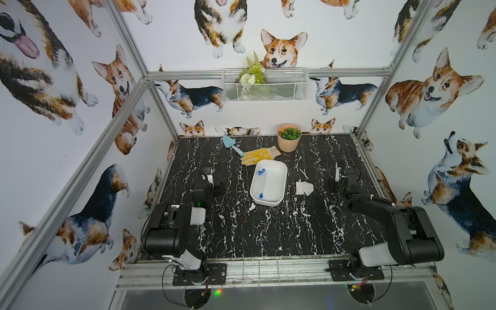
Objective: Wipe the exteriors of test tubes
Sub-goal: Reset both arms
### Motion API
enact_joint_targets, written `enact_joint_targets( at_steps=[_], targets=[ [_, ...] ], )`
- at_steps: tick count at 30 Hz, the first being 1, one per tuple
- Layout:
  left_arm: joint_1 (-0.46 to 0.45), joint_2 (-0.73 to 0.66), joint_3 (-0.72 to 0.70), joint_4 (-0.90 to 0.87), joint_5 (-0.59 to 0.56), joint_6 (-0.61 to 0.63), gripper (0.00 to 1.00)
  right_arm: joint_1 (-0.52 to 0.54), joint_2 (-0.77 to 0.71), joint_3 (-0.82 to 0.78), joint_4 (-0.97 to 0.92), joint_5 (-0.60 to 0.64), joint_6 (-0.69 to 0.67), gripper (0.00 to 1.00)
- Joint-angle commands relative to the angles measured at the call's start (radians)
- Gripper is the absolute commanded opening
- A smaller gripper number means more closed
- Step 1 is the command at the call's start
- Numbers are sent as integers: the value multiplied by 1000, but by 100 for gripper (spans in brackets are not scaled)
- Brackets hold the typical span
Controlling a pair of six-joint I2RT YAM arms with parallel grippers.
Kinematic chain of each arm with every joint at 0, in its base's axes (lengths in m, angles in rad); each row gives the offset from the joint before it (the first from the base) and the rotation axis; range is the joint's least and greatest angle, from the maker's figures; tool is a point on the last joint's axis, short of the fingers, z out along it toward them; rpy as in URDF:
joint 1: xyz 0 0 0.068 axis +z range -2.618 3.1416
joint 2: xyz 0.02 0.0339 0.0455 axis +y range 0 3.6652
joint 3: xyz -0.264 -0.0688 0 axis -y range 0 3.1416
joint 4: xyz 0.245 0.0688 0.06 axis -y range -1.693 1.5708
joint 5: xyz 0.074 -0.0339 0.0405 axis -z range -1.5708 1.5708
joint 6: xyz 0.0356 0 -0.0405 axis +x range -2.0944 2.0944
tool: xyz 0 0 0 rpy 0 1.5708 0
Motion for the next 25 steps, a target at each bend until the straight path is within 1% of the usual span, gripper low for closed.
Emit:
enact_joint_targets(
  at_steps=[1,3,4,5,6,7,8,10,11,12,13,14,15,16,17,19,20,21,24,25],
  targets=[
    [-1,-1,3,49,17,26,100,-26,19,-59,228,7,-9,100],
    [-1,2,5,55,16,27,100,-57,-22,-94,232,-40,18,100],
    [-2,0,5,51,16,27,100,-70,-41,-141,285,-80,22,100],
    [-1,3,5,55,16,28,100,-83,-32,-211,400,-111,20,99],
    [-1,1,5,52,16,26,100,-82,8,-268,572,-113,22,100],
    [-1,2,6,52,16,26,100,-82,54,-296,699,-110,20,100],
    [-2,2,6,52,17,26,100,-82,24,-285,631,-110,21,99],
    [-1,3,8,49,17,26,100,-83,-46,-215,387,-128,17,100],
    [-1,2,7,48,17,27,100,-82,-30,-196,375,-148,9,100],
    [-1,3,8,49,18,26,100,-83,4,-204,439,-156,5,100],
    [0,2,8,48,18,26,100,-87,37,-227,543,-157,12,100],
    [0,3,10,48,17,28,100,-87,27,-229,529,-150,13,100],
    [-2,6,11,47,22,29,100,-88,5,-213,463,-151,11,100],
    [2,13,27,24,33,27,100,-88,-13,-196,399,-153,9,100],
    [3,21,46,-5,36,29,100,-88,-17,-190,381,-155,8,100],
    [8,35,72,-44,52,25,100,-87,13,-213,473,-152,10,100],
    [10,34,65,-34,53,27,100,-87,29,-223,519,-152,13,100],
    [10,28,62,-33,52,27,100,-87,32,-225,527,-151,13,100],
    [13,8,27,16,47,18,100,-88,5,-198,431,-149,13,100],
    [14,3,12,40,44,18,100,-88,7,-198,435,-148,14,100]
  ],
)
